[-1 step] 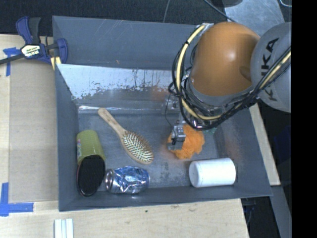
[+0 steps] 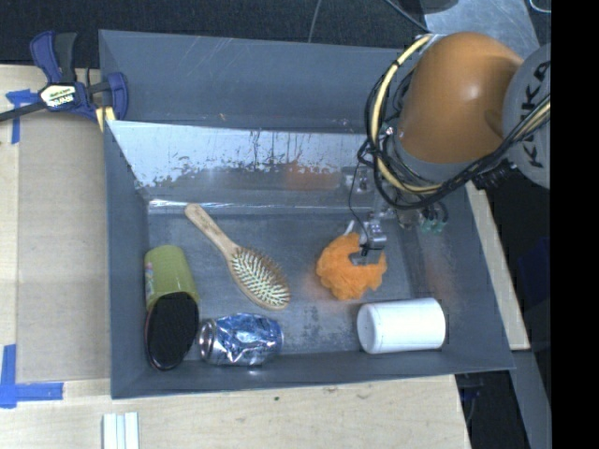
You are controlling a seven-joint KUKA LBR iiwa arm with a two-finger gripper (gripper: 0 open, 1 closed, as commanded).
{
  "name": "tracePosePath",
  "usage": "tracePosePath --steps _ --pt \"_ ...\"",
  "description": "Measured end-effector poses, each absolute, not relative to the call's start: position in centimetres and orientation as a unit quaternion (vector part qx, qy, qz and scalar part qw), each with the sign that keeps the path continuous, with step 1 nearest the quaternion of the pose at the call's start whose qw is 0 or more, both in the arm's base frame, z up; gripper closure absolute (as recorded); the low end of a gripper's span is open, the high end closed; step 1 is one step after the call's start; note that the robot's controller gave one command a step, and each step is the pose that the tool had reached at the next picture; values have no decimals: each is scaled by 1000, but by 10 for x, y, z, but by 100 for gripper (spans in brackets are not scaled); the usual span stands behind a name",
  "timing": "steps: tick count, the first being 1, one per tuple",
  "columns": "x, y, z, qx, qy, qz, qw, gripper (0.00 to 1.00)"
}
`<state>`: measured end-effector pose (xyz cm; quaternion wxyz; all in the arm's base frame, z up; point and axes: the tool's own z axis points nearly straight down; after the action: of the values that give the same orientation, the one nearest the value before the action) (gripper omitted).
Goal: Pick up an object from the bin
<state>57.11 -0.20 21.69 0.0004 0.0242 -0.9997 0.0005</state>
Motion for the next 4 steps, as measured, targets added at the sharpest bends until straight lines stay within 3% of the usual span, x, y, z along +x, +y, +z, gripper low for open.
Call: tracePosePath --steps 1,2,3,4 --pt "569 -83 152 -43 -999 2 2 0" --pt "559 -28 88 -86 -996 1 4 0" --pt "561 -31 91 -88 -996 2 1 100" --pt "561 -31 91 -88 -996 2 1 100"
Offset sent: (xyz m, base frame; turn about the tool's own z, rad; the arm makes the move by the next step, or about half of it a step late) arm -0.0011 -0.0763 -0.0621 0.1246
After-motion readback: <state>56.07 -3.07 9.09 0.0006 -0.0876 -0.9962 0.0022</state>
